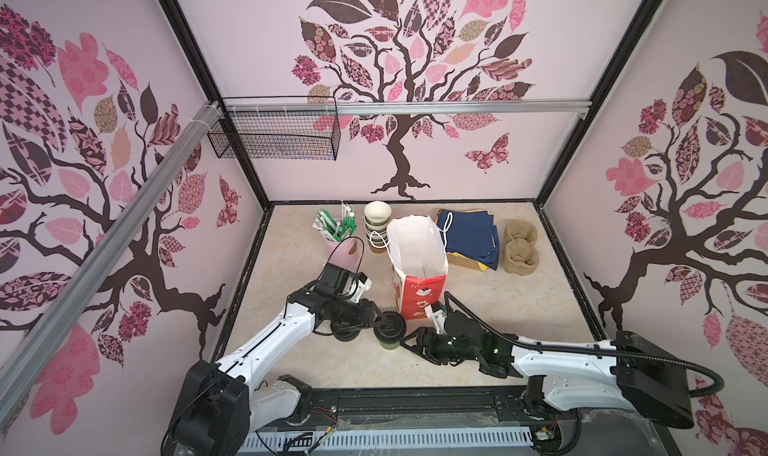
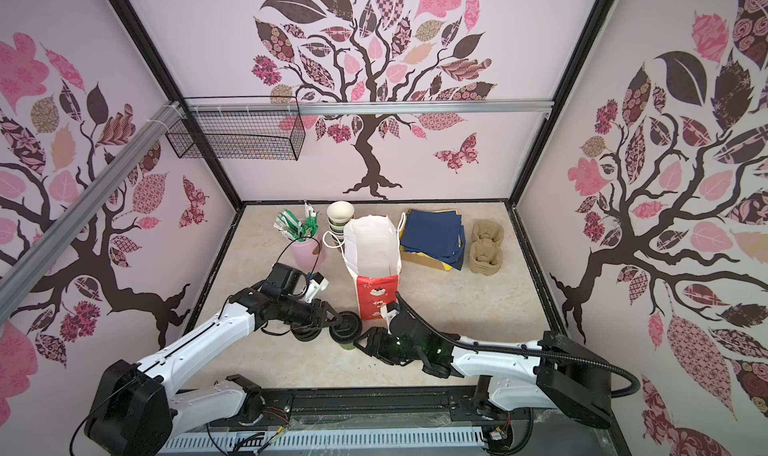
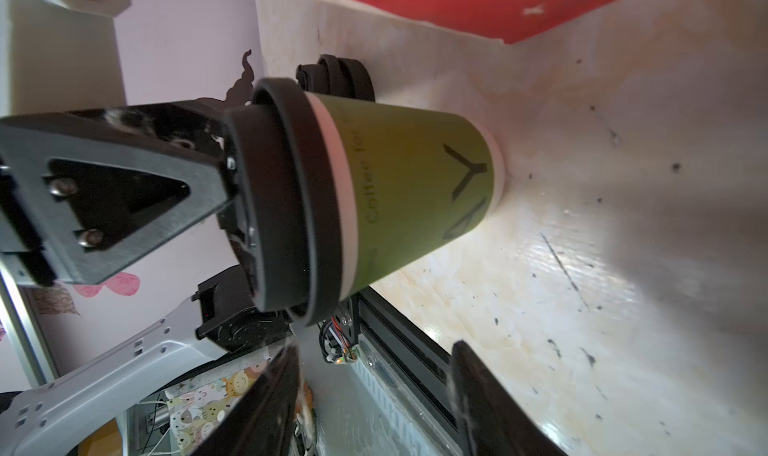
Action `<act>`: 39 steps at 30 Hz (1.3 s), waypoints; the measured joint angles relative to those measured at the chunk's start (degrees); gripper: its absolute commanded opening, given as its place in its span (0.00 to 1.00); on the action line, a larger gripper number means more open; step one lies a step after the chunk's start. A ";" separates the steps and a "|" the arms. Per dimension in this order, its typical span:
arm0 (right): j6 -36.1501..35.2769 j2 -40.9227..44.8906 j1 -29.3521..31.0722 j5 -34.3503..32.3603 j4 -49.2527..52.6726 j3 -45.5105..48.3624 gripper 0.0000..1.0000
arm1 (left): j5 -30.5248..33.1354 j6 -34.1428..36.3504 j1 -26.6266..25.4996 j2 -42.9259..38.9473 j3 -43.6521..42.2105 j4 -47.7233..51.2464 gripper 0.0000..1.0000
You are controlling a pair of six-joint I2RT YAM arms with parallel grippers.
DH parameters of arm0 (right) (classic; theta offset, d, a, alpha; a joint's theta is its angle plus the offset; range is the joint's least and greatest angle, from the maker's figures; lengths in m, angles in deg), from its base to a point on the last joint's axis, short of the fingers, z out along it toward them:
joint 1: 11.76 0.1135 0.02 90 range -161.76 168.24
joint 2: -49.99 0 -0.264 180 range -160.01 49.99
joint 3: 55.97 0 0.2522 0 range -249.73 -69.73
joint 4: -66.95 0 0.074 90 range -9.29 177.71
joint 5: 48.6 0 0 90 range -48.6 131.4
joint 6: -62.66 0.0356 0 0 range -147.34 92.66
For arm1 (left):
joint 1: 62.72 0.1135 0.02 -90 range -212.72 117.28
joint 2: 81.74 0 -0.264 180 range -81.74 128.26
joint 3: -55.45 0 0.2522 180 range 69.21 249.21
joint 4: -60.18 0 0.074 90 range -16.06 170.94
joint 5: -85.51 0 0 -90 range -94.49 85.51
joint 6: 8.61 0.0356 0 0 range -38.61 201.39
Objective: Pack the takeout coffee
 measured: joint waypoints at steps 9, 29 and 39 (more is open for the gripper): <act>0.26 -1.27 0.00 0.96 -3.65 0.00 0.61 | 0.00 0.00 0.00 0.00 0.00 0.00 0.50; 2.80 -5.35 0.28 -0.76 -3.82 -1.60 0.62 | 0.09 0.02 -0.04 0.00 0.02 0.04 0.49; 3.67 -5.77 0.44 -1.25 -0.98 -2.97 0.61 | 0.17 0.13 -0.04 0.00 0.02 0.04 0.49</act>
